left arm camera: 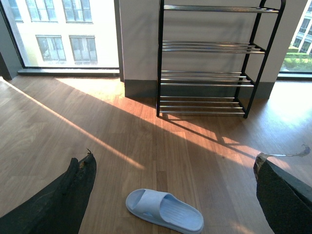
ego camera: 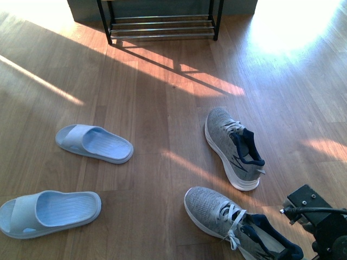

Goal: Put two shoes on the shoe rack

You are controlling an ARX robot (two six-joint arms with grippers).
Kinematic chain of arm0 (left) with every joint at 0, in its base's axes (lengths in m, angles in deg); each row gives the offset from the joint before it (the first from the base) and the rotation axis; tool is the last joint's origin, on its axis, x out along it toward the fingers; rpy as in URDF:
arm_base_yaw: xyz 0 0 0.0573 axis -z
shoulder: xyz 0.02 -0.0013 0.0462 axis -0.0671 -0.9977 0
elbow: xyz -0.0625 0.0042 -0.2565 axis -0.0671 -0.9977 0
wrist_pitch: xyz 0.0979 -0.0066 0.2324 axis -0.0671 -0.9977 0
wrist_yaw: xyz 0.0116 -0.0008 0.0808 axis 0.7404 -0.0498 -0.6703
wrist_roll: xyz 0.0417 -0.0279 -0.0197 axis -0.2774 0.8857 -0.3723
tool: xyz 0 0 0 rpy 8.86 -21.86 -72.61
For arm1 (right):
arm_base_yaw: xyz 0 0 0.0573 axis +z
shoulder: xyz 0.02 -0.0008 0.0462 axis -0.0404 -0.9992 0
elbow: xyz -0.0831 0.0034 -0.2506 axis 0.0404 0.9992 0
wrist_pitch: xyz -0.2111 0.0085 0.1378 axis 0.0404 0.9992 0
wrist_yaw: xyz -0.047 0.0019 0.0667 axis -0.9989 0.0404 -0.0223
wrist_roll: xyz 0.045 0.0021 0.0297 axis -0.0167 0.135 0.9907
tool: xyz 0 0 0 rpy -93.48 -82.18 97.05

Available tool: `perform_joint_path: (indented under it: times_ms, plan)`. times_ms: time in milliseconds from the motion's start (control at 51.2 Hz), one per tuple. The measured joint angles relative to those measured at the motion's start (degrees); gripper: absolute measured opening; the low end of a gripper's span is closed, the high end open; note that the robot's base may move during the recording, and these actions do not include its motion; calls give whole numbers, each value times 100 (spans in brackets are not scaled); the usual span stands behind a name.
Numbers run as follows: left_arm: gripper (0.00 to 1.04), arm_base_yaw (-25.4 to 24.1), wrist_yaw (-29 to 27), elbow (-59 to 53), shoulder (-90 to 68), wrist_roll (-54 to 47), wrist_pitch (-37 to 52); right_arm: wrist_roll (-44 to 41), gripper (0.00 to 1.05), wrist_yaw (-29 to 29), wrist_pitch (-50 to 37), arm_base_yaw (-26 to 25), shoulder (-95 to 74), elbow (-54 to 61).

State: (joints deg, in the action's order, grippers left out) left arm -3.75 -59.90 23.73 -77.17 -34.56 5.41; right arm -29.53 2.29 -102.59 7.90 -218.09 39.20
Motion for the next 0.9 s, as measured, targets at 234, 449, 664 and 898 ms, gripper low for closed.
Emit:
perform_joint_path:
  times_ms: [234,449,664,898]
  plan:
    - [95,0,0,0,0,0,0,37,96,-155,120,-50,-846,-691]
    - [95,0,0,0,0,0,0,35,96,-83,417,-125,-804,-918]
    - [95,0,0,0,0,0,0,-76,96,-74,713,-192,-737,-1196]
    - [95,0,0,0,0,0,0,-120,96,0,955,-186,-737,-1397]
